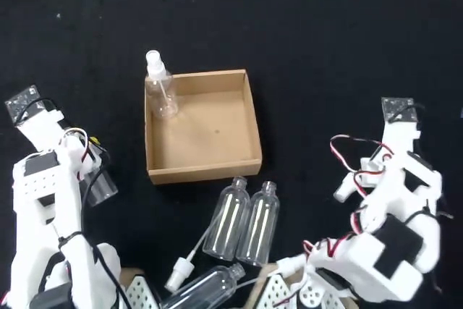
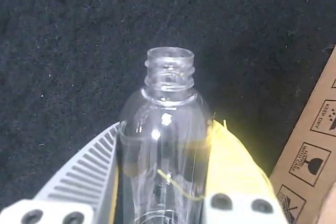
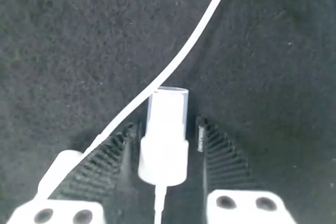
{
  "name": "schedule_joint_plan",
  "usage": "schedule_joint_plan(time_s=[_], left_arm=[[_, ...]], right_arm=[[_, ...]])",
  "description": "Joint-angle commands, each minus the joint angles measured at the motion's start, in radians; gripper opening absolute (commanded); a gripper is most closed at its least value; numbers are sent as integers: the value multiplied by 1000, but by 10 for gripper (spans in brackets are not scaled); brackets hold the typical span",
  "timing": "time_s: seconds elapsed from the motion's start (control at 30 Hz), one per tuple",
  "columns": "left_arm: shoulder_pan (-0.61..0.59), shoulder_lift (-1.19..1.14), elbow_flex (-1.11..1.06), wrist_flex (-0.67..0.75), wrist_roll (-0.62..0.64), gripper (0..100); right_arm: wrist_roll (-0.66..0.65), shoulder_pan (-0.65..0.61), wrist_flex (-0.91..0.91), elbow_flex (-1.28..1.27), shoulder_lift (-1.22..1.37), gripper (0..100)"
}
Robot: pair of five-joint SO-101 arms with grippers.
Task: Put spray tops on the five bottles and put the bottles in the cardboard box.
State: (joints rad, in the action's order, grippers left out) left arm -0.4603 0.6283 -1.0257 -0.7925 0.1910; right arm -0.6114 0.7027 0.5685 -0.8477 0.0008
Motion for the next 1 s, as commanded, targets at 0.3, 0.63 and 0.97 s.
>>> schedule_joint_plan(time_s=[0.3, 0.63, 0.97], left_arm=[[2, 49, 15, 8, 6, 29], [13, 416, -163, 48, 0, 29], [51, 879, -325, 49, 0, 29]], right_arm=[[0, 118, 390, 341, -71, 11], [149, -83, 735, 496, -495, 11], [473, -646, 643, 529, -924, 11]])
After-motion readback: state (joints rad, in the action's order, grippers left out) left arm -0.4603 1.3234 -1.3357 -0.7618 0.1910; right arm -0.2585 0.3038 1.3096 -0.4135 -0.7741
